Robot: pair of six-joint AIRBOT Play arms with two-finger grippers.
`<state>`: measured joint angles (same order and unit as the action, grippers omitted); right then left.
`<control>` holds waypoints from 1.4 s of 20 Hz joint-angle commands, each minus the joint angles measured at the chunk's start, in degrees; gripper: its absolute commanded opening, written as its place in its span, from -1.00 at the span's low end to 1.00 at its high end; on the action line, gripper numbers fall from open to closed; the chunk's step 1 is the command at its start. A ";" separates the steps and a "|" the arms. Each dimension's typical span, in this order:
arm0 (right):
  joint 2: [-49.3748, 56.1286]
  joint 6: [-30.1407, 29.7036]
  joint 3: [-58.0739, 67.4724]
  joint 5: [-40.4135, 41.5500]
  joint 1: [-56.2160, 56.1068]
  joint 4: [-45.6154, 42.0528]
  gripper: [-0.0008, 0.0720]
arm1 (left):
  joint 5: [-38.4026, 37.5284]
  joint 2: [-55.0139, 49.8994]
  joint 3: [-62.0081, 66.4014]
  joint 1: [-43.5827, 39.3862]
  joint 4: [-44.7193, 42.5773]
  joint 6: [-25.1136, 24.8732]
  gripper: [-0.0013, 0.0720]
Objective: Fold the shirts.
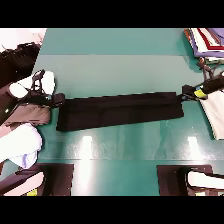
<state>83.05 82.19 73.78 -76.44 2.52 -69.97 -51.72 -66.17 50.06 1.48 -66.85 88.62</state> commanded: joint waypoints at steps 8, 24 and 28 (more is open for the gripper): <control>6.99 -7.82 4.48 -4.42 10.38 10.38 0.33 | -7.87 -4.35 8.98 0.04 4.81 -2.91 -0.77; 14.60 -19.71 -0.17 -2.80 9.81 20.90 -0.92 | 8.68 -13.97 15.37 -23.98 13.53 1.57 -0.91; 9.60 -19.69 3.82 -6.88 8.66 23.80 -0.94 | 8.11 -25.09 24.74 -30.21 13.60 1.64 -0.91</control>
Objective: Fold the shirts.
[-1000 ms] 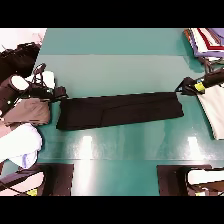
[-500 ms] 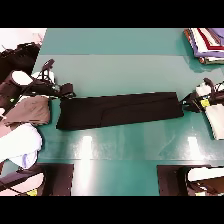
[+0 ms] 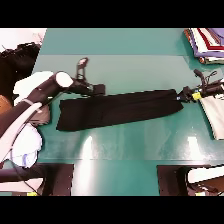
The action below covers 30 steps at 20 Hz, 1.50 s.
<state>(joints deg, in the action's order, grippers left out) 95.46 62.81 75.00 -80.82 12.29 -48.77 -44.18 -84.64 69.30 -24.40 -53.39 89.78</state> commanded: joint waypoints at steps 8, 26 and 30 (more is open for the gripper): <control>-16.92 5.99 11.85 -1.60 -10.58 10.27 -0.94 | -0.83 -16.63 11.17 -8.11 1.84 1.38 -0.91; -16.79 5.70 15.37 12.81 -44.89 10.43 -0.94 | -6.12 0.55 11.19 6.27 -11.13 1.31 -0.91; -10.12 1.36 15.37 26.99 -59.34 16.28 -0.94 | -9.51 14.08 11.19 18.84 -19.26 1.31 -0.91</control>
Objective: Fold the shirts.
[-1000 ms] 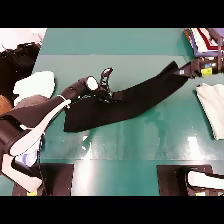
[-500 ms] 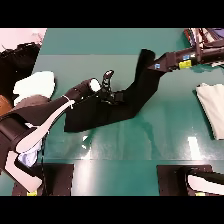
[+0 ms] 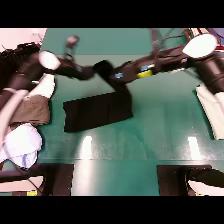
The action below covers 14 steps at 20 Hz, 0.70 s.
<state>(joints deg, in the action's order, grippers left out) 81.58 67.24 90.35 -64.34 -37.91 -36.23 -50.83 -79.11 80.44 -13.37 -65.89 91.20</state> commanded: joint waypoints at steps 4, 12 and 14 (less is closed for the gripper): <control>12.15 -11.85 0.31 16.39 -19.76 9.40 0.63 | -4.35 15.87 0.02 15.76 -8.13 -0.11 -0.91; 6.03 -0.04 -7.58 3.63 -5.53 -9.22 0.54 | -8.85 16.79 0.02 17.57 -8.11 -0.15 -0.91; 2.36 3.58 -15.50 4.11 2.16 -12.22 0.55 | -9.68 16.79 0.02 17.55 -8.02 -0.15 -0.91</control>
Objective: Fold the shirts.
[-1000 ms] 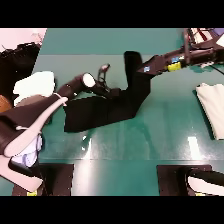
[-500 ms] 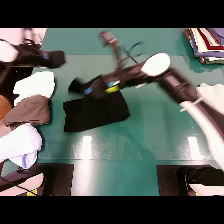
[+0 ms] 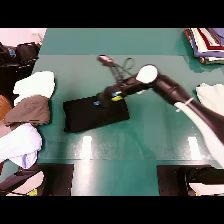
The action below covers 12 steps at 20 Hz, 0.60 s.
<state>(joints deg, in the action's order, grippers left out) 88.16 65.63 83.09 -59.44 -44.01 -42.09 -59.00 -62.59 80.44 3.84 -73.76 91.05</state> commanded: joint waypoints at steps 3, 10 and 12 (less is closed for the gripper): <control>-4.96 5.55 -16.55 -1.44 19.76 -5.35 0.89 | -1.62 0.26 0.02 0.31 0.90 0.00 -0.91; 10.25 3.28 -11.61 -7.13 22.91 2.95 0.83 | -1.51 0.26 0.02 0.31 2.19 -0.04 -0.91; 15.17 3.30 -6.54 -8.26 19.47 5.79 0.80 | -1.57 0.26 0.02 0.31 2.21 -0.04 -0.91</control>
<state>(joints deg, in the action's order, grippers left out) 97.25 69.30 71.94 -65.28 -22.33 -40.42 -60.47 -62.37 80.44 4.12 -71.77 91.05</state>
